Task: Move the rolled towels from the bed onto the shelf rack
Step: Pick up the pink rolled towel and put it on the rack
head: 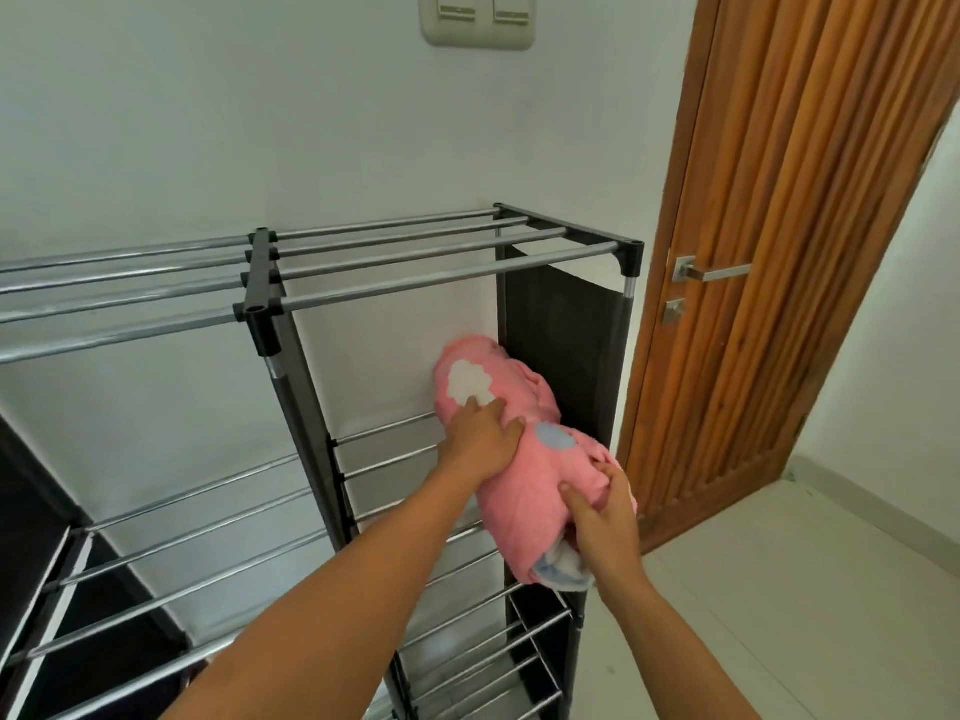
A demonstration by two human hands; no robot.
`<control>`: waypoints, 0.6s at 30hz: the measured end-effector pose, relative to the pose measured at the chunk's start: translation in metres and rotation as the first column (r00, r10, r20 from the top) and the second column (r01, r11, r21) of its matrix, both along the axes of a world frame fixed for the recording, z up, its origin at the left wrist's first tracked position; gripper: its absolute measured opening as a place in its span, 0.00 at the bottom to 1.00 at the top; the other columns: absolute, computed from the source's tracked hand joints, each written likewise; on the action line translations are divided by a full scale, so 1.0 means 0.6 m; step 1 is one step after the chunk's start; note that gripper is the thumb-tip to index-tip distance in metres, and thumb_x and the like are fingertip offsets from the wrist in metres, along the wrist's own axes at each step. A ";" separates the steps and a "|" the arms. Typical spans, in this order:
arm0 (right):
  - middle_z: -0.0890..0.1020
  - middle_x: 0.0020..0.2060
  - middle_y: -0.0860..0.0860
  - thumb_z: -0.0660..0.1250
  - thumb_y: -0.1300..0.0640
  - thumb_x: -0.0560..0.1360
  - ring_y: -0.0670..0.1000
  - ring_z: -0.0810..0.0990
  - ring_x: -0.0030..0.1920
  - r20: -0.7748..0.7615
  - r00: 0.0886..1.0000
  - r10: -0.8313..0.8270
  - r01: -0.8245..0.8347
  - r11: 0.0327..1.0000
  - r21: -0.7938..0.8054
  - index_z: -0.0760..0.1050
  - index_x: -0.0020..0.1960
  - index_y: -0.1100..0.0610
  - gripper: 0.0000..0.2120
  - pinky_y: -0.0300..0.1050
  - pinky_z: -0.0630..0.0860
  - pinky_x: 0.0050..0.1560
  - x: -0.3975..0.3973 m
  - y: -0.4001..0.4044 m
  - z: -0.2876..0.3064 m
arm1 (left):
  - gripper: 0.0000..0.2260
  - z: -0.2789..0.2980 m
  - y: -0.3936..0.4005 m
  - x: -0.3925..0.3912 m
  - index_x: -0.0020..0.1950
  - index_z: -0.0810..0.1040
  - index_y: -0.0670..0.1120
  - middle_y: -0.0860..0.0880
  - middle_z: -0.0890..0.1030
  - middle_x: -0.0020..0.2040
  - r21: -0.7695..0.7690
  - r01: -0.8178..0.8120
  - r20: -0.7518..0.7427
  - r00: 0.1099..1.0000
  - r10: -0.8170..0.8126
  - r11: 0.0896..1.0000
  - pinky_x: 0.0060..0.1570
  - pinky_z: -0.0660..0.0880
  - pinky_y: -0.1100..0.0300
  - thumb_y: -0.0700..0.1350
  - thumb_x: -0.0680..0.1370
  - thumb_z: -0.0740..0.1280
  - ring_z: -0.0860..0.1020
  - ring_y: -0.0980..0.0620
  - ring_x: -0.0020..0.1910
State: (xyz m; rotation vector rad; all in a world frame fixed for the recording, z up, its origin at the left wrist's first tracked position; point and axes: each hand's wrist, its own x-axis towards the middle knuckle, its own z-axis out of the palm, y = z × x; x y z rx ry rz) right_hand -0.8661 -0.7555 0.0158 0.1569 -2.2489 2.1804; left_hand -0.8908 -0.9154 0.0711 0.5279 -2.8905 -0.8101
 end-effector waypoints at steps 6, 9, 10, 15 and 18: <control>0.78 0.52 0.48 0.69 0.59 0.74 0.47 0.78 0.51 0.110 0.994 0.014 -0.007 0.998 -0.060 0.68 0.62 0.53 0.18 0.43 0.78 0.51 0.024 0.044 -0.009 | 0.20 0.008 0.076 0.030 0.69 0.71 0.46 0.39 0.66 0.73 -0.024 -0.002 -0.170 0.985 -0.002 1.000 0.71 0.62 0.42 0.50 0.78 0.58 0.64 0.39 0.72; 0.79 0.47 0.49 0.68 0.57 0.75 0.46 0.78 0.47 0.255 0.961 -0.107 0.113 0.993 -0.010 0.70 0.59 0.54 0.14 0.38 0.73 0.44 0.045 0.096 -0.042 | 0.13 -0.006 0.133 0.057 0.57 0.80 0.44 0.47 0.79 0.59 0.041 0.200 -0.505 0.850 -0.153 0.979 0.63 0.71 0.58 0.45 0.76 0.62 0.75 0.50 0.59; 0.79 0.46 0.50 0.67 0.57 0.75 0.47 0.78 0.48 0.307 0.938 -0.159 0.167 0.986 0.002 0.70 0.58 0.54 0.13 0.39 0.72 0.45 0.057 0.121 -0.056 | 0.10 -0.011 0.155 0.069 0.53 0.81 0.43 0.50 0.81 0.53 0.069 0.295 -0.552 0.807 -0.210 0.953 0.57 0.72 0.67 0.43 0.77 0.62 0.76 0.55 0.53; 0.82 0.42 0.54 0.67 0.62 0.74 0.49 0.81 0.41 0.477 0.772 -0.420 0.473 0.881 0.011 0.75 0.50 0.56 0.06 0.40 0.71 0.42 0.168 0.307 -0.121 | 0.12 -0.064 0.305 0.091 0.47 0.83 0.44 0.47 0.85 0.41 0.134 0.634 -0.367 0.746 -0.556 0.762 0.42 0.78 0.55 0.48 0.76 0.62 0.81 0.47 0.40; 0.81 0.38 0.53 0.65 0.65 0.74 0.47 0.79 0.36 0.508 0.630 -0.587 0.683 0.730 -0.003 0.75 0.48 0.58 0.04 0.38 0.69 0.38 0.284 0.433 -0.127 | 0.15 -0.113 0.432 0.115 0.46 0.83 0.45 0.44 0.85 0.42 0.109 0.793 -0.144 0.610 -0.780 0.600 0.46 0.78 0.52 0.50 0.72 0.61 0.82 0.43 0.45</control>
